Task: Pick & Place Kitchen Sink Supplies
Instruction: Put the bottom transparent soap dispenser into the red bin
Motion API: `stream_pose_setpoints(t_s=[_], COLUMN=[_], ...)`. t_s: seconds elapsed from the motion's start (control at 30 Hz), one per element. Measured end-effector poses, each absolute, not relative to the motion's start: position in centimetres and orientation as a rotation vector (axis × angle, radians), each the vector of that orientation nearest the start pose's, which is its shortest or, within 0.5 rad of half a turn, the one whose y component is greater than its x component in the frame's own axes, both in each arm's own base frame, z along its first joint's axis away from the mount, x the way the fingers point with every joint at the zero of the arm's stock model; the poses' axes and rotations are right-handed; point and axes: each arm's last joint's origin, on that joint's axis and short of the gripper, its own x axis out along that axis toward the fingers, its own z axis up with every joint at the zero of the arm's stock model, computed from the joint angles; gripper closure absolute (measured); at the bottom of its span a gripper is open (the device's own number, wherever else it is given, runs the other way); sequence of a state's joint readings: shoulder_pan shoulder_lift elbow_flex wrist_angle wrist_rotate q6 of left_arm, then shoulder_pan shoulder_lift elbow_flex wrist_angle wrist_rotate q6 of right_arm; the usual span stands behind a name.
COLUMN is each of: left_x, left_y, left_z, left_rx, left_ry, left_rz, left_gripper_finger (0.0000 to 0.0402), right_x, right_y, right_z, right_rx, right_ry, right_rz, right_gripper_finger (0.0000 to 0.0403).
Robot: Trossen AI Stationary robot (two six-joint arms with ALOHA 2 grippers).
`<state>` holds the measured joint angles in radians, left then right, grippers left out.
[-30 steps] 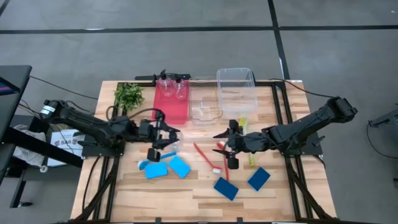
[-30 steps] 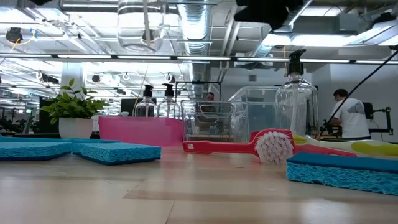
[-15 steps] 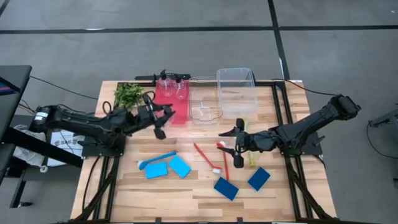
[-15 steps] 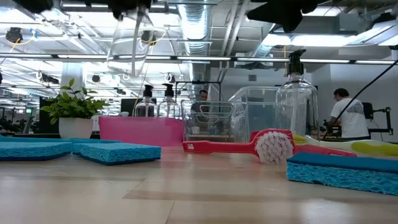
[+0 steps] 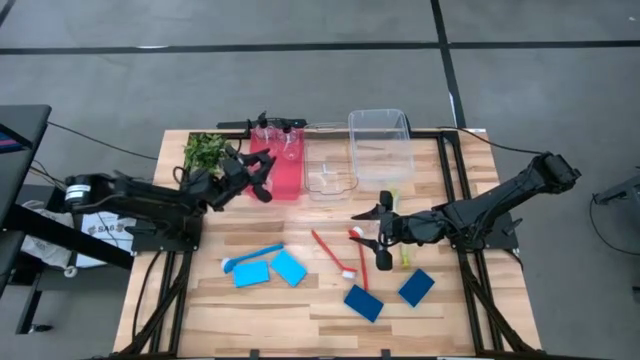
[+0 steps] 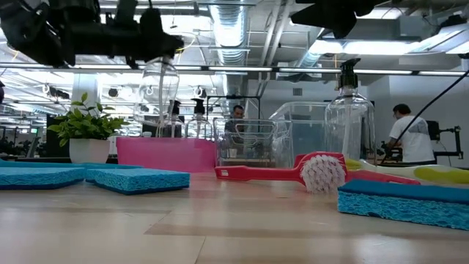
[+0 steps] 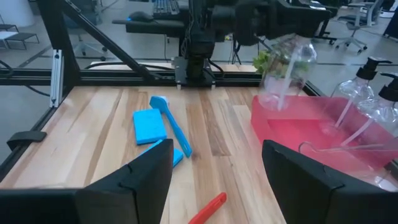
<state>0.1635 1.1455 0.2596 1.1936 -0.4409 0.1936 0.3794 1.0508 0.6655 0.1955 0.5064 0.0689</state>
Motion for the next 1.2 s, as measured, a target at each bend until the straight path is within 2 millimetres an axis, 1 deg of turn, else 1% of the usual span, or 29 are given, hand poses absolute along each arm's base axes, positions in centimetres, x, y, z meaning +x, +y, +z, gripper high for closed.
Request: stream_pose_setpoints(t_s=[0.1,0.23,0.33,0.53,0.63,0.83,1.07,1.2], left_x=[20.3,20.8,21.1,21.6,21.9,22.1,22.1,22.0], left_y=[4.9,5.8,6.6,8.1,8.7,9.6,10.1,10.4], left_z=[21.4,20.3,19.6,18.7,18.4,17.8,17.2,17.0], left_rx=[0.139,0.135,0.134,0.133,0.125,0.097,0.095,0.098], left_ry=[-0.27,-0.266,-0.268,-0.24,-0.231,-0.226,-0.202,-0.193], left_rz=[0.656,0.754,0.793,0.889,0.908,0.916,0.924,0.934], left_gripper_finger=[0.0258,0.0268,0.0273,0.0252,0.0254,0.0272,0.0251,0.0254], right_x=[21.9,21.9,21.9,21.9,21.9,21.9,21.9,21.9], right_y=[7.2,7.2,7.2,7.2,7.2,7.2,7.2,7.2], right_z=[27.9,27.9,27.9,27.8,27.7,27.7,27.7,27.7], right_rx=[-0.013,-0.013,-0.013,-0.015,-0.017,-0.018,-0.019,-0.02], right_ry=[0.167,0.167,0.167,0.173,0.177,0.18,0.182,0.182], right_rz=[-0.134,-0.134,-0.134,-0.134,-0.134,-0.134,-0.134,-0.134], right_gripper_finger=[0.0163,0.0163,0.0163,0.0163,0.0163,0.0163,0.0163,0.0163])
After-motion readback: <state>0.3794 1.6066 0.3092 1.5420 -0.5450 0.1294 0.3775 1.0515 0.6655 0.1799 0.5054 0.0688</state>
